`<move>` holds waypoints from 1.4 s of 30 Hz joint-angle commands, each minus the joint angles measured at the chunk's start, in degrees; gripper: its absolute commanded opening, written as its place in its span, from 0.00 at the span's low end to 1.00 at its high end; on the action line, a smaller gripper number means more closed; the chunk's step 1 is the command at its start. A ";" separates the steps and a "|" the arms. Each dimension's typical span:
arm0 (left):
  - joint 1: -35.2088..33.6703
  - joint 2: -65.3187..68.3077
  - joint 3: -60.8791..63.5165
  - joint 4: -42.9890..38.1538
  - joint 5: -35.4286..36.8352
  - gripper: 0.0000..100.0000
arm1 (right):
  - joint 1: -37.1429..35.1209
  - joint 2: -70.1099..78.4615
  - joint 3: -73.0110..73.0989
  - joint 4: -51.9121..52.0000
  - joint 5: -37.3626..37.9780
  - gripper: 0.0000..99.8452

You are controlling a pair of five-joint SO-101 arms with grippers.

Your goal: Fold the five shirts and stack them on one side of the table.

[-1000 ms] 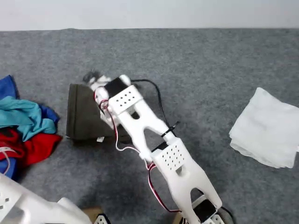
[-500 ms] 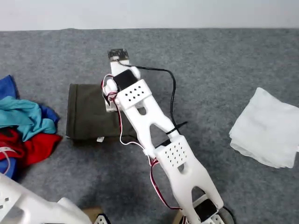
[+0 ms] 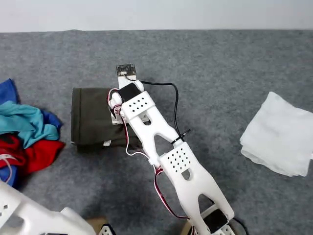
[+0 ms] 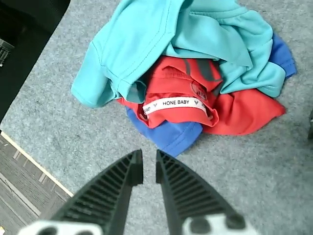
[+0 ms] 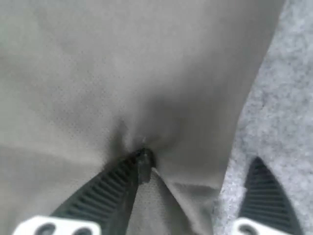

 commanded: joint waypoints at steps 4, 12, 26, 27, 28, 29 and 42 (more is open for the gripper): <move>0.18 -0.79 -0.22 -0.79 -0.18 0.06 | 0.04 0.40 -0.97 -0.84 8.00 0.01; 0.18 -0.79 -0.40 -0.88 -0.44 0.06 | 1.54 -6.99 -0.53 8.13 10.02 0.01; 0.18 -0.79 -0.57 -4.04 -0.44 0.06 | 14.90 -27.56 18.11 7.96 30.77 0.01; 0.18 -0.79 -0.48 -4.40 -0.44 0.06 | 16.66 -28.18 19.43 7.96 34.81 0.01; 0.18 -0.79 -0.48 -4.66 -0.44 0.06 | 18.42 -28.18 20.31 7.96 38.95 0.01; 0.18 -0.79 -0.40 -4.92 -0.44 0.06 | 20.18 -28.18 20.66 7.96 43.16 0.01; 7.82 -0.79 -0.13 -4.48 -0.26 0.06 | 27.47 -20.09 20.40 -14.11 91.96 0.01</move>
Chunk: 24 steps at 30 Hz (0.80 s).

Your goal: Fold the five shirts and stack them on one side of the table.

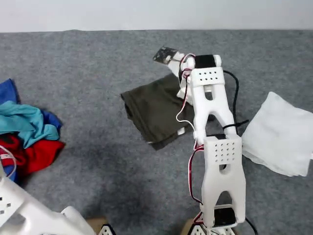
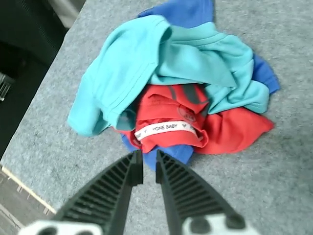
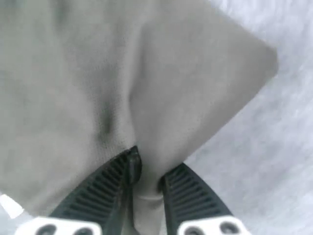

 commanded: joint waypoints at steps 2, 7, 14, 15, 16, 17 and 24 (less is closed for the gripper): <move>1.23 -0.79 -0.13 -0.70 -0.35 0.06 | -1.63 0.31 -0.53 -6.90 10.29 0.01; 1.05 -0.79 -0.13 -0.70 -0.44 0.06 | -2.59 0.92 -0.53 -11.12 10.29 0.02; 1.14 -0.44 -0.13 -1.05 -0.53 0.06 | -1.19 -1.54 -8.97 -7.43 -3.96 0.14; 1.23 -0.44 -0.13 -1.05 -0.53 0.06 | -0.92 -1.71 -10.46 -5.49 -7.12 0.17; 1.23 -0.44 -0.13 -1.14 -0.53 0.06 | -0.66 -1.80 -11.87 -3.56 -9.41 0.20; 1.23 -0.44 -0.13 -1.14 -0.53 0.06 | -0.40 -1.80 -13.36 -1.71 -11.78 0.23; 1.23 -0.70 -0.13 -1.93 -0.53 0.06 | 0.48 -1.98 -25.14 12.62 -27.60 0.26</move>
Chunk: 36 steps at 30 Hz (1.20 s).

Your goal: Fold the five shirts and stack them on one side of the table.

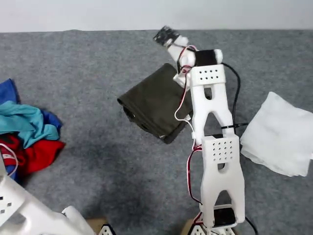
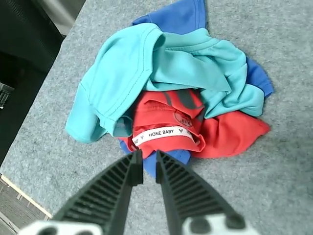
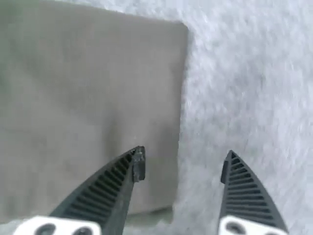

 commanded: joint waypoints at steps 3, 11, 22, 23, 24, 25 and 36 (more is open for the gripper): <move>0.26 -0.44 -0.13 -1.14 -0.62 0.06 | 0.48 -4.00 -11.87 10.86 -21.36 0.26; 0.26 -0.35 -0.22 -4.40 -1.58 0.06 | 0.13 -8.92 -6.95 10.77 -45.27 0.26; 0.26 -0.79 -0.40 -5.98 -7.38 0.06 | -4.26 -27.12 18.81 9.63 -67.08 0.28; 0.26 -0.70 -0.40 -5.98 -7.38 0.06 | -4.53 -26.59 19.69 9.19 -71.47 0.31; 0.26 -0.62 -0.40 -5.98 -7.38 0.06 | -4.70 -25.80 20.04 8.75 -75.08 0.34; 0.26 -0.53 -0.40 -5.98 -7.38 0.06 | -4.70 -24.40 20.31 7.96 -77.01 0.36; 0.35 -0.35 -0.22 -5.98 -9.05 0.06 | -6.73 -6.99 20.13 -7.34 -84.31 0.38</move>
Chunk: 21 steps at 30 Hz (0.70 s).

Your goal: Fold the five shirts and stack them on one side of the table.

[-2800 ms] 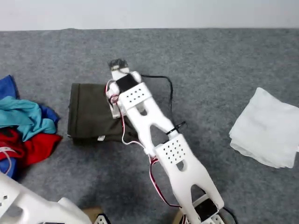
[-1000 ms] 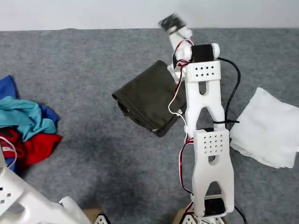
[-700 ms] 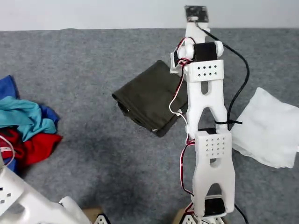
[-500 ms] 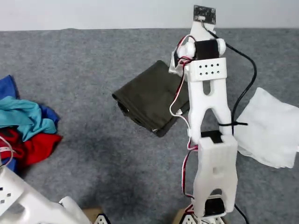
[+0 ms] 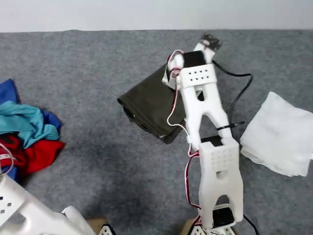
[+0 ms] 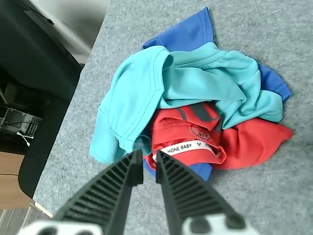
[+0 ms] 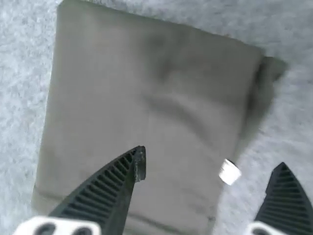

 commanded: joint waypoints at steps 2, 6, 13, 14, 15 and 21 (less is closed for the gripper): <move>0.35 -0.35 -0.13 -1.14 -0.79 0.06 | -1.98 2.86 -0.26 -6.64 -0.88 0.38; 0.35 -0.35 -0.13 -1.14 -0.79 0.06 | -2.51 7.87 -0.26 -10.77 -2.81 0.38; 0.35 -0.26 -0.13 -1.14 -0.79 0.06 | -2.42 15.52 -0.44 -11.56 -2.81 0.38; 0.35 -0.26 -0.13 -1.14 -0.79 0.06 | -2.42 15.52 -1.05 -11.21 -2.81 0.38; 0.35 -0.26 -0.13 -1.14 -0.79 0.06 | -2.42 15.87 -1.76 -10.59 -2.81 0.38; 0.35 -0.26 -0.13 -1.14 -0.79 0.06 | -2.07 16.13 -2.99 -7.25 0.53 0.11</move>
